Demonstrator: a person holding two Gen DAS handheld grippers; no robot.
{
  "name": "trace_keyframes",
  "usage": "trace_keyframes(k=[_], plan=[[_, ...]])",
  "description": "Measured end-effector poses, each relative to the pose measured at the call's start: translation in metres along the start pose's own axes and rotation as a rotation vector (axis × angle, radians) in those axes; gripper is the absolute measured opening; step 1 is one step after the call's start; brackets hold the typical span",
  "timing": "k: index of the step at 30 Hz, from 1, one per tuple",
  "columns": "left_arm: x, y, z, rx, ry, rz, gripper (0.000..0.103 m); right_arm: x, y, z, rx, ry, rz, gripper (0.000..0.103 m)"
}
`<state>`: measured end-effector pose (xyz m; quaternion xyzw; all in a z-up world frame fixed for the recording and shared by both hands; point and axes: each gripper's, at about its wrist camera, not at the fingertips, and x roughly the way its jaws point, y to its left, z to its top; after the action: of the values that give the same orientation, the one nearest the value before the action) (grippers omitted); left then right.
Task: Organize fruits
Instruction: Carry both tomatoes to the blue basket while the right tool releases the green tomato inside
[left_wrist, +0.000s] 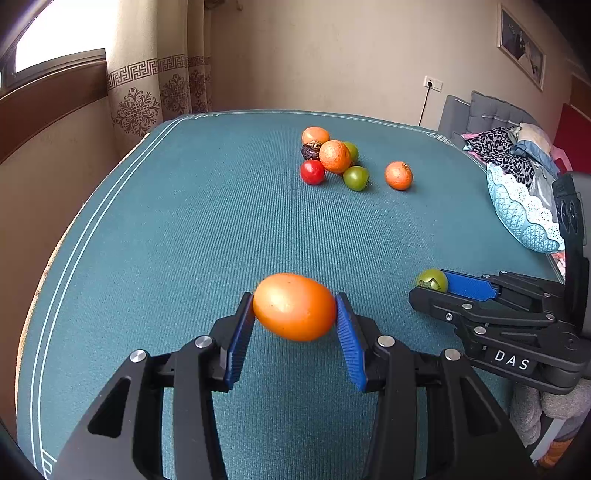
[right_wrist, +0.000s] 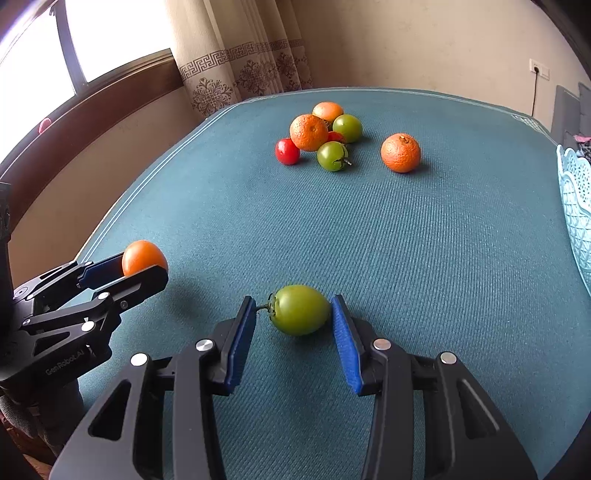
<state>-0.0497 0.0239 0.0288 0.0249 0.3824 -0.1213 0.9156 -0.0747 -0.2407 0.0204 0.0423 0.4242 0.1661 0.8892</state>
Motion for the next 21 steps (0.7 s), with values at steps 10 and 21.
trace_keyframes(k=[10,21], plan=[[-0.010,-0.023,0.011,0.043,-0.027,0.005,0.045,-0.040,-0.030,-0.001,0.068,-0.086,-0.037,0.042],[-0.017,-0.061,0.025,0.107,-0.047,-0.002,0.046,-0.090,-0.083,-0.004,0.151,-0.194,-0.120,0.042]])
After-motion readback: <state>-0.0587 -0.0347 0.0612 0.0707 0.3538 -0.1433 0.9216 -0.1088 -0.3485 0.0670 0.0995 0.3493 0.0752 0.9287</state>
